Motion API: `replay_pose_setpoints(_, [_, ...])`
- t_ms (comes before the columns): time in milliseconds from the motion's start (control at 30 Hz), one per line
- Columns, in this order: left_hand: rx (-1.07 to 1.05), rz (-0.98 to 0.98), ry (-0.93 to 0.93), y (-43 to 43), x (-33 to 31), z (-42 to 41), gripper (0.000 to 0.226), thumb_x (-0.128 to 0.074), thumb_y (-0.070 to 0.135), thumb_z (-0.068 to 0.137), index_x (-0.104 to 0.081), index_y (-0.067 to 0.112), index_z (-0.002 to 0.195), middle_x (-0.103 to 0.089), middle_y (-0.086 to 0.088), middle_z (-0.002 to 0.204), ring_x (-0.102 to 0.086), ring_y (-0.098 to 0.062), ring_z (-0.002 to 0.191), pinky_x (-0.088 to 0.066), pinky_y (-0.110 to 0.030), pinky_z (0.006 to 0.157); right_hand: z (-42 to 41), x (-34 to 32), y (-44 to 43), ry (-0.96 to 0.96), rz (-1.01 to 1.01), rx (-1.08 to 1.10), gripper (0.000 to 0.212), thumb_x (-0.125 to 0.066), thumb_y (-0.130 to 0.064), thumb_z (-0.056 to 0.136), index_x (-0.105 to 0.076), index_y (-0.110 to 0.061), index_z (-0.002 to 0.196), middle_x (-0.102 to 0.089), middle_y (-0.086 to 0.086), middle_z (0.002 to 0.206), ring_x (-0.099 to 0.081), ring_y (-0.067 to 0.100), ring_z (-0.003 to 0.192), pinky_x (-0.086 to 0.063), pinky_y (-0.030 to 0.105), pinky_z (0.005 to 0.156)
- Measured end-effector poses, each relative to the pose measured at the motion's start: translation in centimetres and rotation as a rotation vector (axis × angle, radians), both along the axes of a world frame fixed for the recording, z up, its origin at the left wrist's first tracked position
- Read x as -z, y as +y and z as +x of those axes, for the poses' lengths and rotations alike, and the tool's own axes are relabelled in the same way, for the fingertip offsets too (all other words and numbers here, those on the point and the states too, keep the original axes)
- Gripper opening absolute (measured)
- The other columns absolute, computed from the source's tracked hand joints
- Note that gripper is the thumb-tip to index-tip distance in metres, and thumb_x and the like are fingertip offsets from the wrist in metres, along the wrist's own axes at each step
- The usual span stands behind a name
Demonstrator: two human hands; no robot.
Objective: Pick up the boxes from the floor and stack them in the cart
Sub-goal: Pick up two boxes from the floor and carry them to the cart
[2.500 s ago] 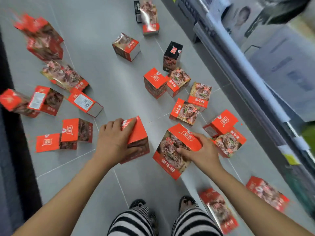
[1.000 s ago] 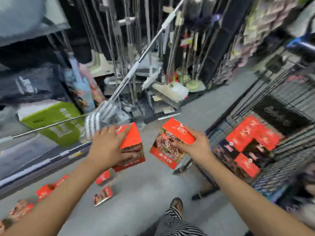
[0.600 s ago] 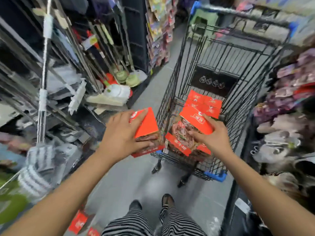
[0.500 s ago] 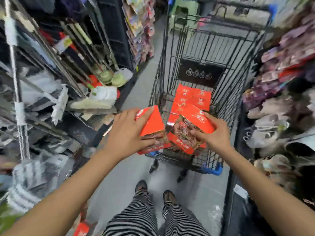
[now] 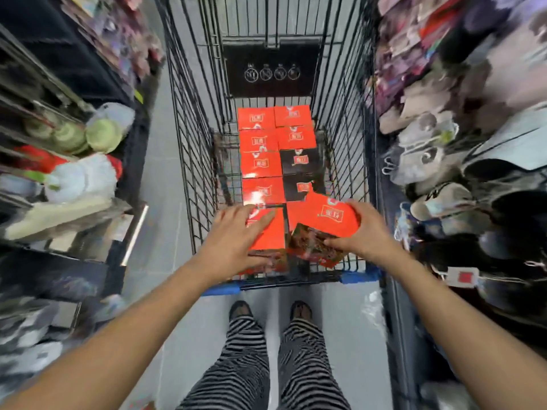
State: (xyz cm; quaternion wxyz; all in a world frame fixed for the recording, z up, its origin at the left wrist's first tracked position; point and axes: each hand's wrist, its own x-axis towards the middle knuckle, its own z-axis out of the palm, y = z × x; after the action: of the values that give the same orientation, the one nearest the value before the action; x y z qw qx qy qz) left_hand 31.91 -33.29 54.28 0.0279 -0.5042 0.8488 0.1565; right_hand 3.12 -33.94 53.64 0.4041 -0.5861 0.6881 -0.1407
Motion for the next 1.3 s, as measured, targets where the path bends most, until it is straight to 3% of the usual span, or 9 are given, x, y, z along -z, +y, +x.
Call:
replay_pose_setpoints(133, [0.051,0.092,-0.041,-0.5,3.8,-0.6,0.095,-0.062,0.066,0.074,-0.016,0.033,0.151,-0.035,-0.018,0.145,-0.030,-0.037,0.132,-0.024,-0.058,0.109,0.0,1.3,-1.0,-0.049,-0.009,-0.046,0.091,-0.094,-0.031,0.050,-0.046,-0.027,0.127,-0.045,-0.002,0.116,-0.051,0.014,0.104,-0.041,0.025,0.090])
replay_pose_setpoints(333, [0.023,0.053,-0.015,0.2,7.1,-1.4,0.099,-0.074,0.067,0.062,-0.030,0.036,0.145,-0.046,-0.013,0.135,-0.040,-0.033,0.120,-0.036,-0.049,0.097,-1.0,1.8,-0.7,-0.078,0.060,-0.204,0.092,-0.081,-0.045,0.040,-0.039,-0.040,0.122,-0.050,-0.005,0.120,-0.055,0.012,0.107,-0.049,0.032,0.094])
replay_pose_setpoints(633, [-0.071,0.107,-0.033,1.1,9.7,-2.4,0.102,-0.079,0.061,0.059,-0.025,0.033,0.141,-0.049,-0.012,0.130,-0.042,-0.036,0.119,-0.039,-0.058,0.095,0.0,6.6,0.0,-0.013,0.073,-0.390,0.100,-0.092,-0.025,0.056,-0.036,-0.016,0.138,-0.033,0.000,0.130,-0.039,0.016,0.124,-0.034,0.031,0.111])
replay_pose_setpoints(767, [-0.044,0.219,-0.125,0.6,10.7,-3.3,0.099,-0.063,0.070,0.073,-0.004,0.038,0.147,-0.008,-0.009,0.157,-0.004,-0.038,0.143,-0.016,-0.068,0.106,0.6,9.0,-0.3,0.153,0.134,-0.443,0.107,-0.092,-0.031,0.055,-0.031,-0.016,0.142,-0.020,0.010,0.146,-0.030,0.027,0.135,-0.028,0.035,0.115])
replay_pose_setpoints(900, [-0.006,0.233,-0.194,0.5,11.7,-3.8,0.102,-0.046,0.079,0.077,0.011,0.035,0.149,0.030,-0.010,0.154,0.024,-0.037,0.142,-0.006,-0.071,0.106,1.6,10.8,0.5,0.370,0.163,-0.528,0.119,-0.075,-0.066,0.065,-0.008,-0.017,0.151,0.007,0.016,0.158,0.004,0.032,0.146,-0.003,0.048,0.120])
replay_pose_setpoints(1000, [0.006,0.226,-0.217,0.5,11.8,-4.0,0.103,-0.041,0.083,0.076,0.014,0.034,0.149,0.033,-0.011,0.153,0.023,-0.038,0.142,-0.008,-0.072,0.106,2.1,10.7,0.7,0.428,0.229,-0.574,0.122,-0.059,-0.076,0.071,0.011,-0.019,0.153,0.020,0.014,0.158,0.022,0.029,0.146,0.011,0.049,0.116])
replay_pose_setpoints(1100, [0.012,0.216,-0.239,0.7,11.7,-4.4,0.101,-0.036,0.082,0.078,0.017,0.033,0.149,0.028,-0.011,0.155,0.016,-0.039,0.144,-0.012,-0.072,0.105,2.1,10.5,0.8,0.446,0.233,-0.588,0.120,-0.054,-0.079,0.071,0.013,-0.021,0.152,0.021,0.015,0.158,0.024,0.028,0.145,0.011,0.052,0.115])
replay_pose_setpoints(1200, [0.029,0.189,-0.233,0.8,11.6,-4.7,0.096,-0.037,0.077,0.082,0.009,0.029,0.151,0.013,-0.009,0.160,0.002,-0.039,0.145,-0.018,-0.069,0.103,2.4,9.9,0.3,0.415,0.147,-0.588,0.115,-0.069,-0.070,0.066,-0.013,-0.018,0.153,0.006,0.016,0.160,0.011,0.030,0.147,0.000,0.054,0.118])
replay_pose_setpoints(1300, [0.106,0.078,-0.175,0.9,11.7,-5.0,0.090,-0.044,0.073,0.080,-0.017,0.024,0.151,-0.011,-0.010,0.160,-0.026,-0.038,0.136,-0.031,-0.065,0.093,2.7,9.5,0.0,0.442,-0.012,-0.693,0.109,-0.079,-0.063,0.060,-0.036,-0.006,0.144,-0.022,0.014,0.155,-0.015,0.029,0.144,-0.018,0.049,0.116])
